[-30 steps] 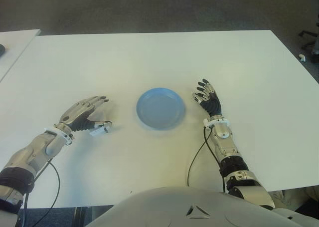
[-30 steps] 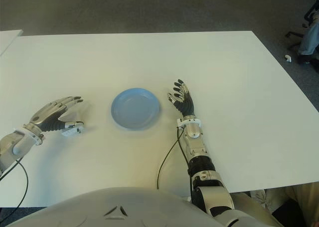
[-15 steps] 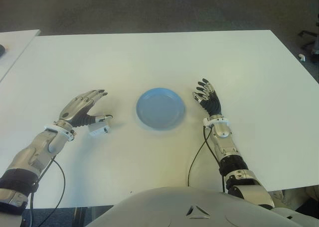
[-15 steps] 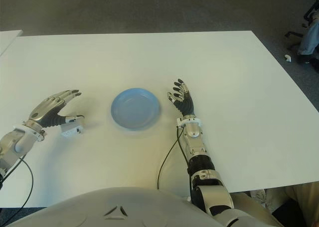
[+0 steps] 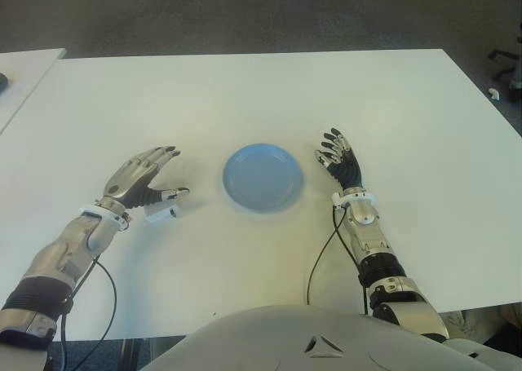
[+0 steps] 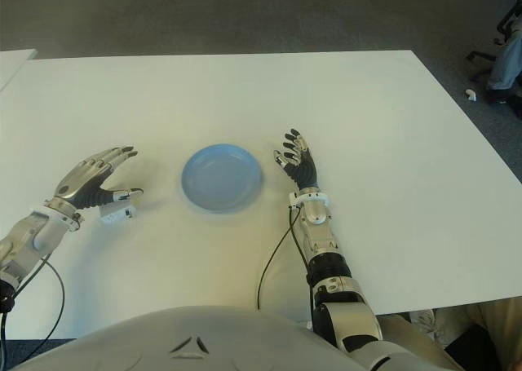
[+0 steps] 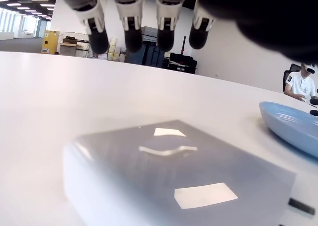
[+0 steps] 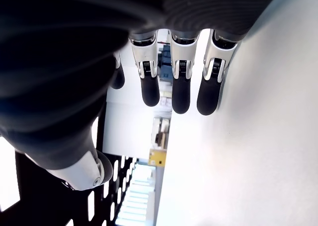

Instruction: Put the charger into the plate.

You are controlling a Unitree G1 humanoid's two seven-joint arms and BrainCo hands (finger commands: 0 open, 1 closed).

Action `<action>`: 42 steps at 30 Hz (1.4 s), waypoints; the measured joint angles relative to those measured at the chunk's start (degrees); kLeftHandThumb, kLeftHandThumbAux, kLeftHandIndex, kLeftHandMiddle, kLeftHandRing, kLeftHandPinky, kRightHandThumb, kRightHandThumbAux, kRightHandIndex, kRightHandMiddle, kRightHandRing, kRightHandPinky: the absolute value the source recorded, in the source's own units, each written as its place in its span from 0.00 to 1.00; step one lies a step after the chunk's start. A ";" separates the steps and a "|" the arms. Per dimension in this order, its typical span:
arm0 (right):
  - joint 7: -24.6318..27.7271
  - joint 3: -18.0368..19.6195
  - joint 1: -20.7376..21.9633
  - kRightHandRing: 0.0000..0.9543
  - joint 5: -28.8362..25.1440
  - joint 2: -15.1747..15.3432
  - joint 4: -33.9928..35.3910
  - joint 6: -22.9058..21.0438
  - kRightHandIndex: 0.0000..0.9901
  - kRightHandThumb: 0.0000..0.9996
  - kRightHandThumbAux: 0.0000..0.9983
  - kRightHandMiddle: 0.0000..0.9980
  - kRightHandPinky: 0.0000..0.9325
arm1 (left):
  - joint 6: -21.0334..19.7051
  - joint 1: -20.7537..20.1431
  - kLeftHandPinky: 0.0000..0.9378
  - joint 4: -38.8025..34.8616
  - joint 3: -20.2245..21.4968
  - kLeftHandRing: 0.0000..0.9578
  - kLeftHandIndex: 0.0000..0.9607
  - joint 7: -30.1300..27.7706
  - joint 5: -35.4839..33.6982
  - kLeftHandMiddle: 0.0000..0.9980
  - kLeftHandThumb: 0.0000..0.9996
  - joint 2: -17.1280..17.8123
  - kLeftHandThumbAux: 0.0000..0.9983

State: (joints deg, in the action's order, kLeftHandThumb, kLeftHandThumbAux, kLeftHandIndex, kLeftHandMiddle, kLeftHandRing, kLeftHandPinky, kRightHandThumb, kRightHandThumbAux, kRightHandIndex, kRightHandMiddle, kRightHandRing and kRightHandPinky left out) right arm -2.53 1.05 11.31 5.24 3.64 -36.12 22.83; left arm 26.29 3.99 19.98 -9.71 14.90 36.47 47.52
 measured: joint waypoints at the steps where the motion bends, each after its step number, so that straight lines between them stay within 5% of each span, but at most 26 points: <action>1: 0.01 -0.01 0.00 0.19 0.00 0.00 0.01 0.00 0.04 0.58 0.73 0.16 0.24 | 0.06 0.00 0.06 0.04 0.03 0.00 0.00 0.10 0.17 0.00 0.38 -0.01 0.19; 23: 0.20 0.00 -0.14 0.18 0.00 -0.05 0.20 -0.01 0.04 0.54 0.74 0.17 0.24 | 0.49 4.24 0.07 -5.48 5.13 0.00 0.00 -1.10 0.49 0.01 0.38 0.68 0.19; 33: 0.20 0.00 0.21 0.18 0.02 -0.07 -0.28 0.00 0.04 0.56 0.75 0.16 0.24 | -14.26 8.66 0.07 -26.91 14.03 0.02 0.00 -21.37 -1.46 0.04 0.37 5.00 0.21; 42: 0.25 0.02 0.92 0.18 0.00 -0.04 -1.26 0.04 0.04 0.53 0.73 0.16 0.23 | -17.75 3.55 0.10 -26.74 12.88 0.03 0.00 -25.55 0.19 0.04 0.41 5.01 0.23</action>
State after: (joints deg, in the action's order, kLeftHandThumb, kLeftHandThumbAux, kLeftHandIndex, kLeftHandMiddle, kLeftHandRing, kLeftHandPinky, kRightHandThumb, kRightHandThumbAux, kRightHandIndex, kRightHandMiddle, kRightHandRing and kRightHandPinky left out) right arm -2.28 1.07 12.23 5.24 3.61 -37.38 22.87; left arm 8.54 7.54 -6.76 3.16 -10.65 36.66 52.52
